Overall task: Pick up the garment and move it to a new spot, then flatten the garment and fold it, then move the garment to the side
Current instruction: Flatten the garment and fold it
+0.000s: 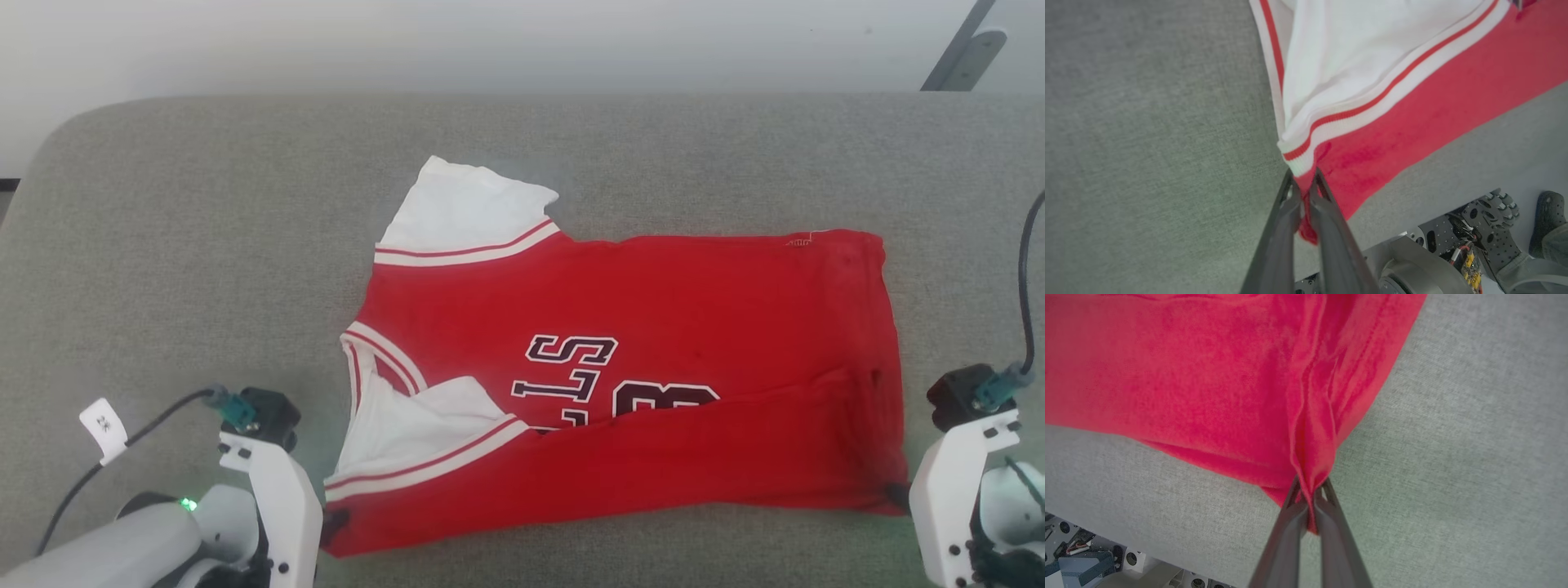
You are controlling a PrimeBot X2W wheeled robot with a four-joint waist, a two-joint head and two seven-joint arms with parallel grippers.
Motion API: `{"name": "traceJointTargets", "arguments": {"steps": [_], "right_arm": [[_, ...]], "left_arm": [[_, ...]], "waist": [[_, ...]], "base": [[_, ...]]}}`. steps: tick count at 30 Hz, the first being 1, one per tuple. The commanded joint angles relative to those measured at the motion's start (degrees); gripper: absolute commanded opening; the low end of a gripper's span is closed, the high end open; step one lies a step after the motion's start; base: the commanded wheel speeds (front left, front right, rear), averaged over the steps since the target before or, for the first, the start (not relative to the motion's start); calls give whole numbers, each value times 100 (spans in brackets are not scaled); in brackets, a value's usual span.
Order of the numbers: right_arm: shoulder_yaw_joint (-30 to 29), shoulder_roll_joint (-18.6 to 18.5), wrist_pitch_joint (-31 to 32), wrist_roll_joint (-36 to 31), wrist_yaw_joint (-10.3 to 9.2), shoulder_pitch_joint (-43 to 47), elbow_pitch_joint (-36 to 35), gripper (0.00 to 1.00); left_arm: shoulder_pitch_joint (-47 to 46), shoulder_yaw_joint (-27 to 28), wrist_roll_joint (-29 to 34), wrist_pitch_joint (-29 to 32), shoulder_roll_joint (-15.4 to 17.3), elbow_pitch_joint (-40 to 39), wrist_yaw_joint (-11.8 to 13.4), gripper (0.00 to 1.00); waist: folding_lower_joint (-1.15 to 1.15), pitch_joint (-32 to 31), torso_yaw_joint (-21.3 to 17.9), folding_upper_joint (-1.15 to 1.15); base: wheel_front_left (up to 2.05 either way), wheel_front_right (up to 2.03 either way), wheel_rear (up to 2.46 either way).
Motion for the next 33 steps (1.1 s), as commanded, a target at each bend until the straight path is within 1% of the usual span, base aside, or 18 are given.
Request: {"name": "traceJointTargets", "arguments": {"steps": [1, 3, 4, 5, 6, 7, 8, 9, 12, 16, 18, 19, 21, 24, 27, 28, 30, 33], "right_arm": [[-26, 26, -35, -7, -11, 50, -10, 0], [-32, 107, -60, 0, -11, 100, 50, 0], [-34, 143, -93, -3, -11, 97, 77, 0], [-17, 163, -121, -29, -11, 75, 110, 2], [-3, 181, -147, -55, -11, 52, 146, 16], [1, 211, -186, -58, -11, 25, 183, 16], [-4, 247, -230, -70, -11, -10, 208, 48], [10, 256, -259, -94, -11, -35, 233, 100], [29, 289, -347, -75, -11, -84, 239, 100], [76, 241, -567, -59, -11, -154, 85, 100], [4, 260, -781, -102, -10, -224, -23, 100], [-26, 283, -1048, -169, -10, -291, -179, 100], [-58, 342, -1419, -272, -10, -418, -333, 100], [-99, 496, -2060, -450, -10, -617, -521, 100], [-136, 714, -2790, -748, -10, -878, -613, 100], [-66, 790, -3049, -856, -5, -960, -649, 100], [-124, 1031, -3575, -1077, -10, -1132, -627, 100], [-125, 1369, -4335, -1452, -10, -1315, -585, 100]], "left_arm": [[69, -11, -63, -12, 29, -4, 30, 0], [146, -23, -90, -15, 2, -15, 49, 0], [162, -25, -63, -32, -17, -1, 47, 10], [172, -23, -49, -46, -27, 26, 38, 32], [183, -22, -42, -61, -33, 56, 26, 60], [200, -13, -63, -73, -43, 80, 17, 80], [188, -1, -57, -79, -36, 101, 15, 100], [168, 11, -43, -86, -17, 107, 21, 100], [77, 57, -13, -86, 91, 31, 60, 100], [-122, 137, 84, -40, 371, -241, 140, 100], [-245, 205, 133, -2, 509, -422, 162, 100], [-427, 284, 226, 28, 647, -549, 181, 100], [-619, 378, 293, 91, 751, -615, 179, 100], [-980, 554, 388, 140, 810, -549, 77, 100], [-1376, 705, 464, 192, 818, -327, -116, 100], [-1500, 757, 499, 230, 815, -215, -188, 100], [-1779, 837, 613, 269, 793, 35, -342, 100], [-2156, 928, 777, 320, 737, 493, -628, 100]], "waist": [[0, 4, -3, 0], [0, 8, -16, 0], [0, 8, -22, 0], [0, 8, -30, 0], [0, 5, -38, 0], [0, -2, -47, 0], [0, -12, -58, 0], [0, -26, -68, 0], [0, -76, -107, 0], [0, -122, -189, 0], [0, -117, -237, 0], [0, -82, -304, 0], [0, -21, -398, 0], [0, 102, -574, 0], [0, 278, -804, 0], [0, 348, -892, 0], [0, 490, -1063, 0], [0, 727, -1314, 0]], "base": [[0, 0, 0], [0, 0, 0], [0, 0, 0], [0, 0, 0], [0, 0, 0], [0, 0, 0], [0, 0, 0], [0, 0, 0], [0, 0, 0], [0, 0, 0], [0, 0, 0], [0, 0, 0], [0, 0, 0], [0, 0, 0], [0, 0, 0], [0, 0, 0], [0, 0, 0], [0, 0, 0]]}}
